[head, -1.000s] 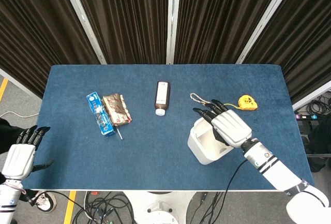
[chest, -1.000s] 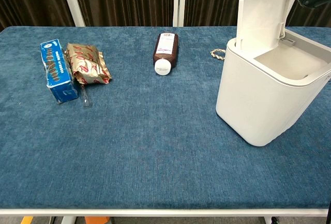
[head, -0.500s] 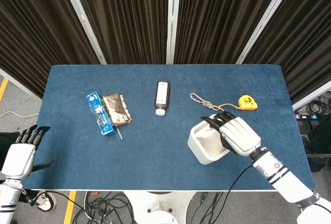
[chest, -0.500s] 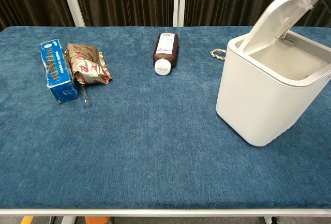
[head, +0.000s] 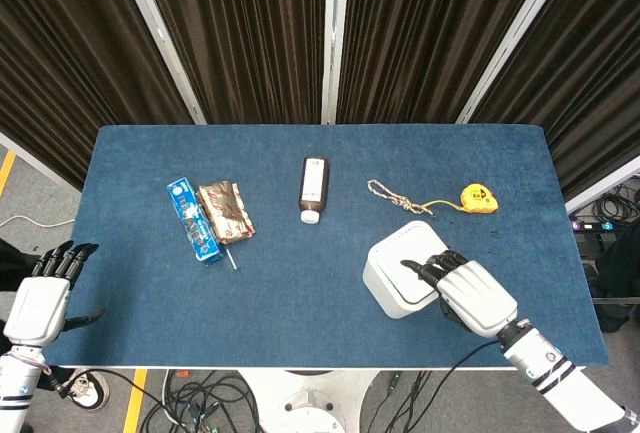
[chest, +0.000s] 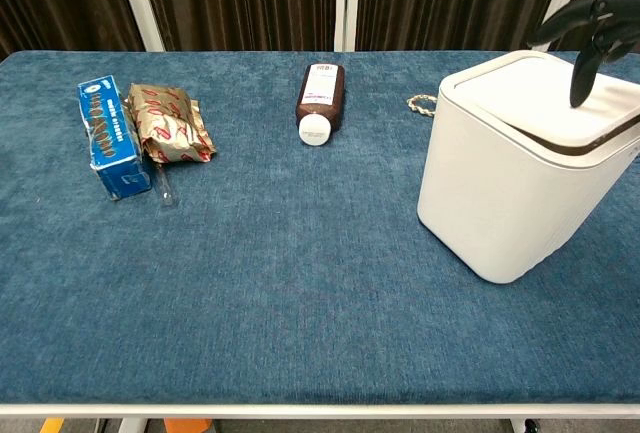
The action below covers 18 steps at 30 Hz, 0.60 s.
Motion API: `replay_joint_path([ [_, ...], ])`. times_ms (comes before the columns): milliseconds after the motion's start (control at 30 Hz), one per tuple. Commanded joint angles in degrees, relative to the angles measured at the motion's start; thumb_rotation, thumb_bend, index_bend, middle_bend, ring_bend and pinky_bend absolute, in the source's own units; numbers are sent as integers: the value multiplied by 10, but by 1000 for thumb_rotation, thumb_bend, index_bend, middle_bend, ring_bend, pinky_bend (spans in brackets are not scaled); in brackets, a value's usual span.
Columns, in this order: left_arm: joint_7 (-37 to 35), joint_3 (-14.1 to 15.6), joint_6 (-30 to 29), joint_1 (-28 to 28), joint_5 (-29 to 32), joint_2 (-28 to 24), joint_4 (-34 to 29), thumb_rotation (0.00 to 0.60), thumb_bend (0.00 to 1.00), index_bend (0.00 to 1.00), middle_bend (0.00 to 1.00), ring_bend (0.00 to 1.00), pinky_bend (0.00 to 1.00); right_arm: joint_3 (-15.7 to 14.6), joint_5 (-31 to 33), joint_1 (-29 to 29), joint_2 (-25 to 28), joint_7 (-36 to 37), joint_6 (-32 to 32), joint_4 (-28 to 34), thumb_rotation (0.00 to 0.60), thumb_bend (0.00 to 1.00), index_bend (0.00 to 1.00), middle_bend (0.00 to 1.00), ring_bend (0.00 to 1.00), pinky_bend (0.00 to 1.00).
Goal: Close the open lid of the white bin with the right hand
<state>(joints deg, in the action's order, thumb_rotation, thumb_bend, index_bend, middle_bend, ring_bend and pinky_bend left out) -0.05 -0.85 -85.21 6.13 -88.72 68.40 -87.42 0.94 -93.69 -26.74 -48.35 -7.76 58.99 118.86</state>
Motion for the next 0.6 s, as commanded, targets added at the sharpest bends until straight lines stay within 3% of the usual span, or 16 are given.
replay_joint_path([
  [33,0,-2,0,0,4,1,1,600,0,135,131,60,139,-4,-4,4,-9,-5,4,-8,600,1000,130,323,224,233],
  [600,-6,-3,-3,-3,5,2,6,600,0,135,131,61,139,-19,4,13,-43,-16,0,-40,600,1000,132,314,224,233],
])
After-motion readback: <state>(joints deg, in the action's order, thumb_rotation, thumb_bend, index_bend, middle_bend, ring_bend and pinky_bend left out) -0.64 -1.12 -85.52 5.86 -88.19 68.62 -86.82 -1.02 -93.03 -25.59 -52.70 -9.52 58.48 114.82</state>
